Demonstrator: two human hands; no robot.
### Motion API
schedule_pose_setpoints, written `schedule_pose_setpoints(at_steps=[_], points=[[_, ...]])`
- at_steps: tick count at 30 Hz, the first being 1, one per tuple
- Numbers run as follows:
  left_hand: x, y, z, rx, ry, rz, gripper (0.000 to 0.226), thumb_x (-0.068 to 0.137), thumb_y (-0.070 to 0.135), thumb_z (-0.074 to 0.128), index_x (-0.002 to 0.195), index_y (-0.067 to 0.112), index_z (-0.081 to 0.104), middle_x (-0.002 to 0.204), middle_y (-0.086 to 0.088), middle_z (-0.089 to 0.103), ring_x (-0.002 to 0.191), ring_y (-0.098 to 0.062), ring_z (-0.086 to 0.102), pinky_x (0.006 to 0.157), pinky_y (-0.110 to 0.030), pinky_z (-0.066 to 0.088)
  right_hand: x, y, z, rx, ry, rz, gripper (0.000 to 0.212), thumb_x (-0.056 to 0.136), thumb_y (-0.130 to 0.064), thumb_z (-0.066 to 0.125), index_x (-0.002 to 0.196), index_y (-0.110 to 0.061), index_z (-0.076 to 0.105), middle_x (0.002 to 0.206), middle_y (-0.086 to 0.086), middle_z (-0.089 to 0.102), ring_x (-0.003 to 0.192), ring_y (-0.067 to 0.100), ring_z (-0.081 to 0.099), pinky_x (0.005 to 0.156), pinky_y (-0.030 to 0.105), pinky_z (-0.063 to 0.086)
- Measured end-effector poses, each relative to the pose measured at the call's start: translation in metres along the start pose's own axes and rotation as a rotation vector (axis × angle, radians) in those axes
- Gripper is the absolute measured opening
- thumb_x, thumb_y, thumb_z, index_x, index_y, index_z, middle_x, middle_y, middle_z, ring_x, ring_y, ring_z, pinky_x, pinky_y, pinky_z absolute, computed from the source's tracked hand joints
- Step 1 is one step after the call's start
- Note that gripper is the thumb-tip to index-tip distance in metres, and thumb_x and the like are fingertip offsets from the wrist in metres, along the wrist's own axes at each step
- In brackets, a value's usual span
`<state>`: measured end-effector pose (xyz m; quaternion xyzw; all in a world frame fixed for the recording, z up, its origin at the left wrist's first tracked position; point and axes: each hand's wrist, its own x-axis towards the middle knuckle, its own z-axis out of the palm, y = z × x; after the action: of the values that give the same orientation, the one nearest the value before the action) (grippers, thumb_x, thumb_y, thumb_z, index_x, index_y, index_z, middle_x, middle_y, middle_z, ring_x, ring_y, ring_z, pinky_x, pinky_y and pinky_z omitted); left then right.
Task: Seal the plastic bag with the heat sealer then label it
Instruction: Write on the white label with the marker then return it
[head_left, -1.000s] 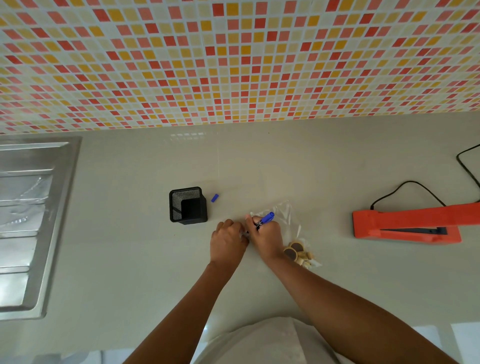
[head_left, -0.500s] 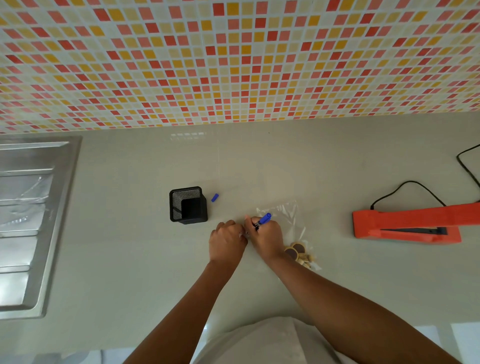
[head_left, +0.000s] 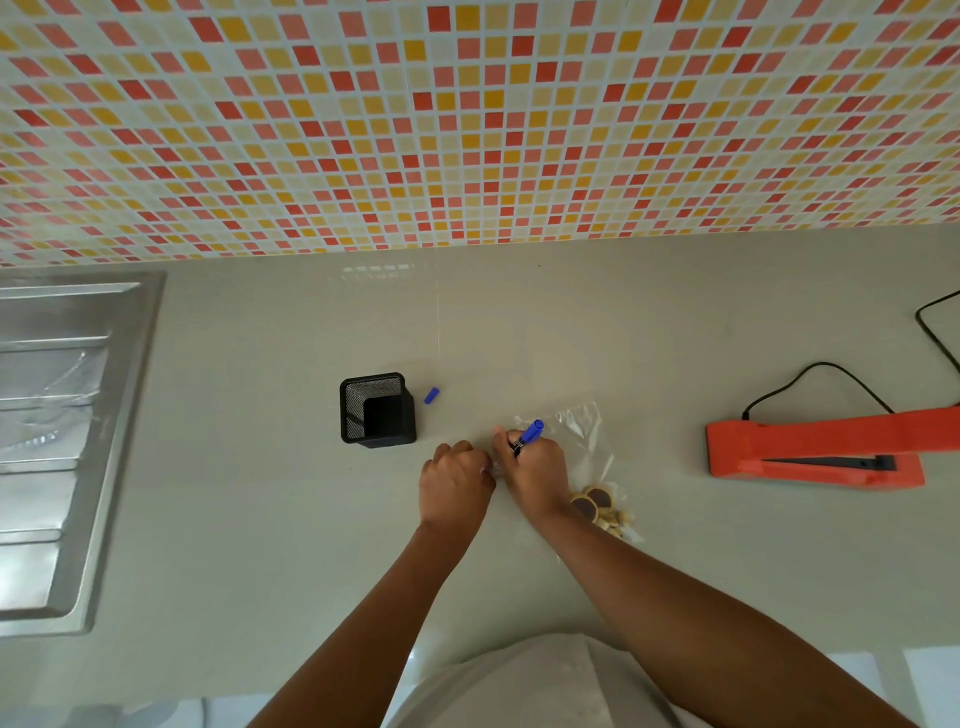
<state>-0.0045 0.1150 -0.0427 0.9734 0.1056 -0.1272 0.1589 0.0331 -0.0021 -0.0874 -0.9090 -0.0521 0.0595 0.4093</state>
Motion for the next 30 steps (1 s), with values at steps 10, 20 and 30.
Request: schedule_pose_setpoints(at_steps=[10, 20, 30], points=[[-0.002, 0.003, -0.001, 0.017, 0.013, -0.009, 0.019, 0.090, 0.020, 0.058, 0.077, 0.016, 0.071, 0.083, -0.002, 0.067, 0.080, -0.022, 0.057, 0.065, -0.030, 0.046, -0.003, 0.001, 0.006, -0.062, -0.031, -0.007, 0.057, 0.095, -0.057, 0.033, 0.056, -0.016, 0.046, 0.048, 0.001, 0.044, 0.044, 0.022, 0.046, 0.051, 0.028, 0.030], [-0.001, 0.000, -0.001, 0.055, 0.011, -0.030, 0.021, 0.091, 0.037, 0.058, 0.083, 0.022, 0.070, 0.086, 0.002, 0.067, 0.085, -0.019, 0.058, 0.069, -0.029, 0.043, -0.005, 0.002, 0.010, -0.086, -0.023, -0.044, 0.058, 0.097, -0.053, 0.037, 0.055, -0.014, 0.046, 0.046, 0.008, 0.048, 0.043, 0.024, 0.046, 0.048, 0.036, 0.038], [-0.001, 0.000, -0.004, 0.052, 0.003, -0.045, 0.018, 0.088, 0.032, 0.061, 0.079, 0.021, 0.071, 0.083, 0.002, 0.067, 0.083, -0.021, 0.058, 0.066, -0.029, 0.042, -0.002, 0.004, 0.009, -0.096, -0.018, -0.007, 0.063, 0.095, -0.056, 0.036, 0.055, -0.011, 0.051, 0.046, 0.007, 0.049, 0.043, 0.024, 0.048, 0.048, 0.034, 0.035]])
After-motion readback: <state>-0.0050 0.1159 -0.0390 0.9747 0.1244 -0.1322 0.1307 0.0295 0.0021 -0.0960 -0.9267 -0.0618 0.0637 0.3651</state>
